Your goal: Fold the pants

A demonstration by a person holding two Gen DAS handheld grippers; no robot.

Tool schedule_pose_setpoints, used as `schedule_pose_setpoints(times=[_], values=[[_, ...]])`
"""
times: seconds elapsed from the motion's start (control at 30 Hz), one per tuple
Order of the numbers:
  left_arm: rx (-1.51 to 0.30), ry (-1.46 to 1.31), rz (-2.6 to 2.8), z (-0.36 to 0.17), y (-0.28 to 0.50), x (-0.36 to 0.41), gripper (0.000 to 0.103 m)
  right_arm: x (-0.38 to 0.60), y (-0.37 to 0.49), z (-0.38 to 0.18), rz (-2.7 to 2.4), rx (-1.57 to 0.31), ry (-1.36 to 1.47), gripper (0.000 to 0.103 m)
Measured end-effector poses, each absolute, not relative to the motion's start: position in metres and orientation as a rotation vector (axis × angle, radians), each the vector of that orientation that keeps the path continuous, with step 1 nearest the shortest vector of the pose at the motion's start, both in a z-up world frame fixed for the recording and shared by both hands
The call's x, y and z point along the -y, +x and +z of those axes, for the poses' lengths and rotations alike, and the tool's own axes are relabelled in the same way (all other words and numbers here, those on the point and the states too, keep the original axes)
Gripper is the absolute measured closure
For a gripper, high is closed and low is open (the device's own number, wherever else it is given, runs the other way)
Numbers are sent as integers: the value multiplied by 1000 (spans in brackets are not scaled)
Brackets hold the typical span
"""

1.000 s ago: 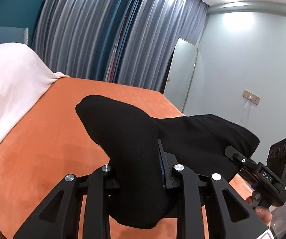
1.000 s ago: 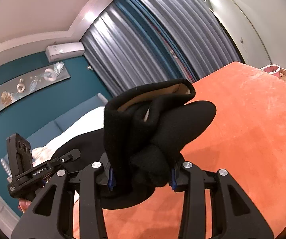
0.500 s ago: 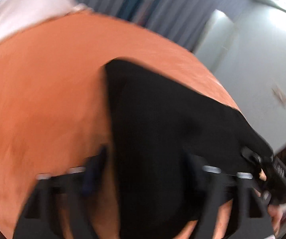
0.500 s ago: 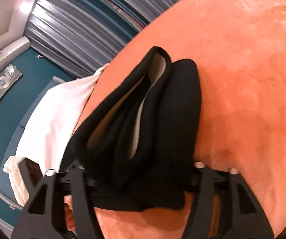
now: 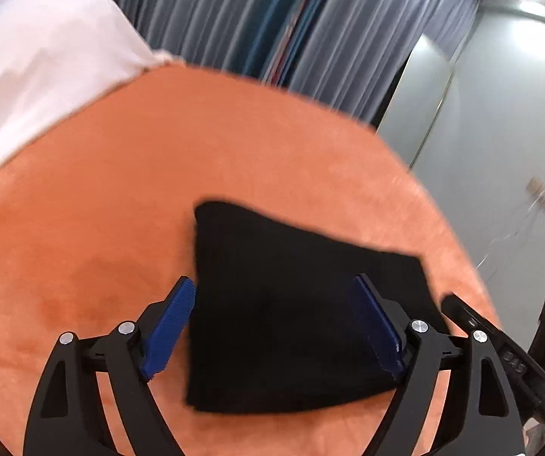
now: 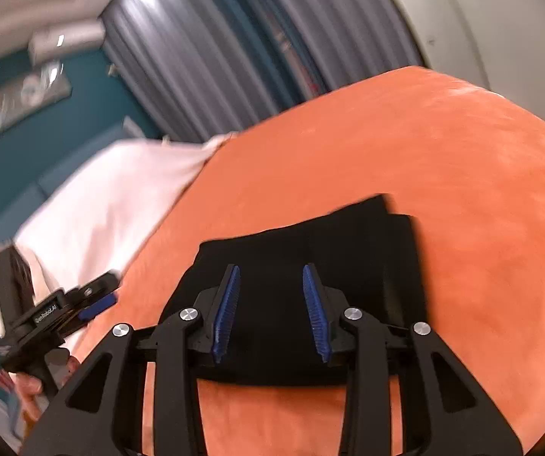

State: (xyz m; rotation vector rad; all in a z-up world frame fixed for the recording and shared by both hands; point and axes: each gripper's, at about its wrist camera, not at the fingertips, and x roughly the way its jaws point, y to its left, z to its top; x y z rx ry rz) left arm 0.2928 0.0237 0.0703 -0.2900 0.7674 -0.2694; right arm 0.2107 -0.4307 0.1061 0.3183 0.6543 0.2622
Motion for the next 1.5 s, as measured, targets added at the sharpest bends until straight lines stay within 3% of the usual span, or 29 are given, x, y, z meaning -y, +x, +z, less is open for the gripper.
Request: schedule_pose_setpoints(times=[0.07,0.1,0.13,0.2,0.27,0.37,0.4,0.47,0.6,0.7,0.73,0.9,1.07,1.13,1.17,1.23,1.3,1.33,1.5], values=[[-886,-250,-225,24,310,-15,22,446,236,75,166,-735,289,78],[-931,-210,-166,-2,315,-16,20,460,242,58,118,-767,280,103],[-943,-232,-198,-21,312,-24,14,485,241,40,154,-749,330,103],[-869,-342,-295,-32,299,-49,14,509,235,28,219,-728,473,103],[-886,-350,-304,-29,295,-53,15,506,234,33,209,-738,405,103],[-868,-246,-209,-11,278,-55,22,493,226,50,163,-734,356,103],[-843,-233,-199,-1,273,-57,24,492,216,56,162,-713,379,98],[-819,-233,-222,10,259,-59,22,486,202,69,205,-674,393,98],[-938,-78,-146,-9,264,-47,20,484,217,45,189,-804,327,103],[-894,-111,-128,2,243,-55,26,500,190,68,134,-779,410,103],[-881,-99,-128,11,230,-55,29,495,182,78,123,-762,371,98],[-766,-3,-135,55,159,-42,29,473,116,126,137,-668,244,98],[-690,47,-116,96,95,-24,26,445,52,156,136,-609,187,98],[-671,56,-107,104,67,-26,15,435,24,161,150,-590,186,97],[-662,60,-105,107,56,-26,14,431,13,163,151,-584,182,96],[-627,84,-94,112,36,-23,12,424,-4,162,148,-568,190,79],[-589,117,-83,113,22,-20,12,423,-20,161,121,-531,205,29],[-581,129,-86,113,16,-19,12,423,-27,161,106,-513,202,22],[-615,97,-149,95,20,-19,12,424,-33,159,58,-504,163,22]])
